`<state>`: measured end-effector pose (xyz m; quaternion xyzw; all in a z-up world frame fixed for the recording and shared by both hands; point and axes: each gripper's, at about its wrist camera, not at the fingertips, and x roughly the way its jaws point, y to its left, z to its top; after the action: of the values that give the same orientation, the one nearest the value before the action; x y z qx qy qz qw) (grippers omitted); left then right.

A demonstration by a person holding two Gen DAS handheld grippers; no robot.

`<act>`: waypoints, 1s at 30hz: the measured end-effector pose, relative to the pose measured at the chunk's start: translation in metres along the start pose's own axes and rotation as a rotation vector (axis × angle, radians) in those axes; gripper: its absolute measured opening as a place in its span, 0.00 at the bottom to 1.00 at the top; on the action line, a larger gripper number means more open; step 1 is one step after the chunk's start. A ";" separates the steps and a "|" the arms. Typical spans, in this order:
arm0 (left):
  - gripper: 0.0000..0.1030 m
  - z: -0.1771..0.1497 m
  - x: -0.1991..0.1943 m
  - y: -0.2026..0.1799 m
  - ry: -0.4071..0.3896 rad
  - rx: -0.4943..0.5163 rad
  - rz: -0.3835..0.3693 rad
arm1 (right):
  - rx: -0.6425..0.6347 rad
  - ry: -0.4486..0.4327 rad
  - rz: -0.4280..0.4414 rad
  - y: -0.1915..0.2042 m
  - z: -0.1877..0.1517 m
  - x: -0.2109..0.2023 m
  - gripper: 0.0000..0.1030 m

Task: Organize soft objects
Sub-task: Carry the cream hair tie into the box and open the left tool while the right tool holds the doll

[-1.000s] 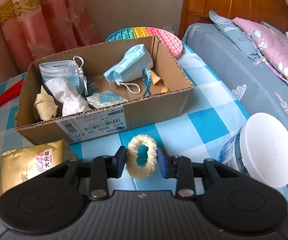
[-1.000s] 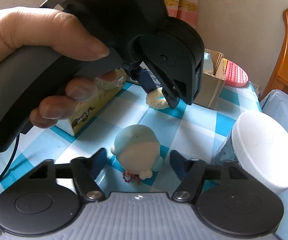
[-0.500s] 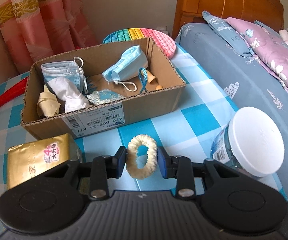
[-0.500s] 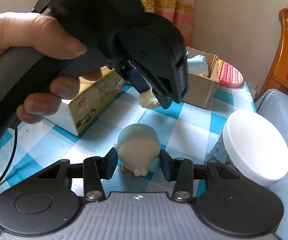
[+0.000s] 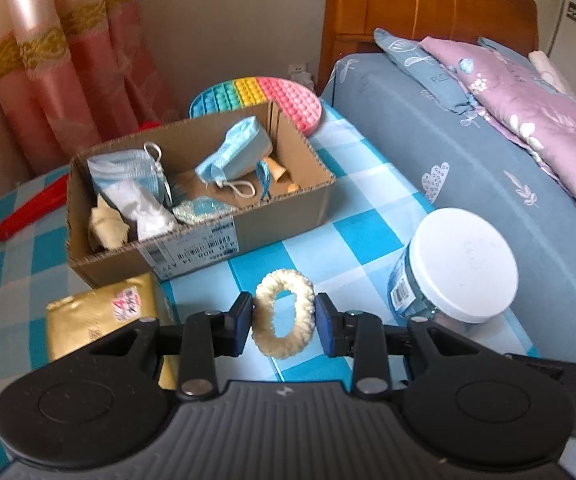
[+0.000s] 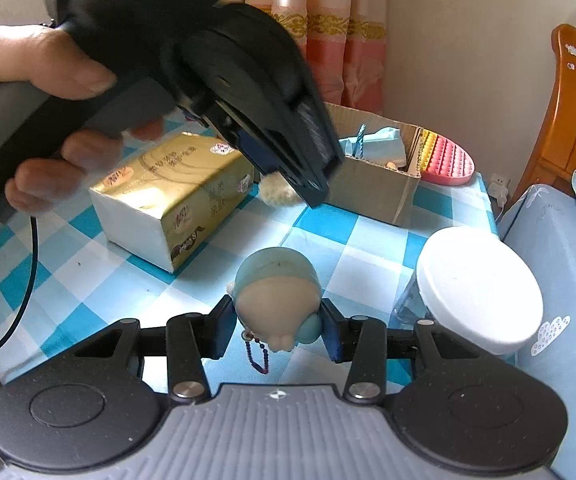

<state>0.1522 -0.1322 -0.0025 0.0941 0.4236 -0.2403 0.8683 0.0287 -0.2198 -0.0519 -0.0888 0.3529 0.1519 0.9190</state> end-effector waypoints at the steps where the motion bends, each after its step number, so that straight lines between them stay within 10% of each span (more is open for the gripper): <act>1: 0.32 0.003 -0.004 0.001 -0.005 0.002 -0.001 | 0.003 -0.003 0.007 -0.001 0.000 -0.002 0.48; 12: 0.32 0.064 0.003 0.029 -0.070 -0.016 0.016 | 0.032 -0.053 0.009 -0.015 0.014 -0.020 0.48; 21: 0.85 0.068 0.014 0.041 -0.137 0.003 0.092 | 0.051 -0.046 0.021 -0.022 0.021 -0.017 0.48; 30: 0.97 0.016 -0.043 0.035 -0.245 0.042 0.253 | 0.020 -0.061 0.009 -0.031 0.045 -0.010 0.48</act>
<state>0.1583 -0.0933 0.0398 0.1349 0.2944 -0.1476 0.9345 0.0600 -0.2390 -0.0105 -0.0732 0.3266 0.1550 0.9295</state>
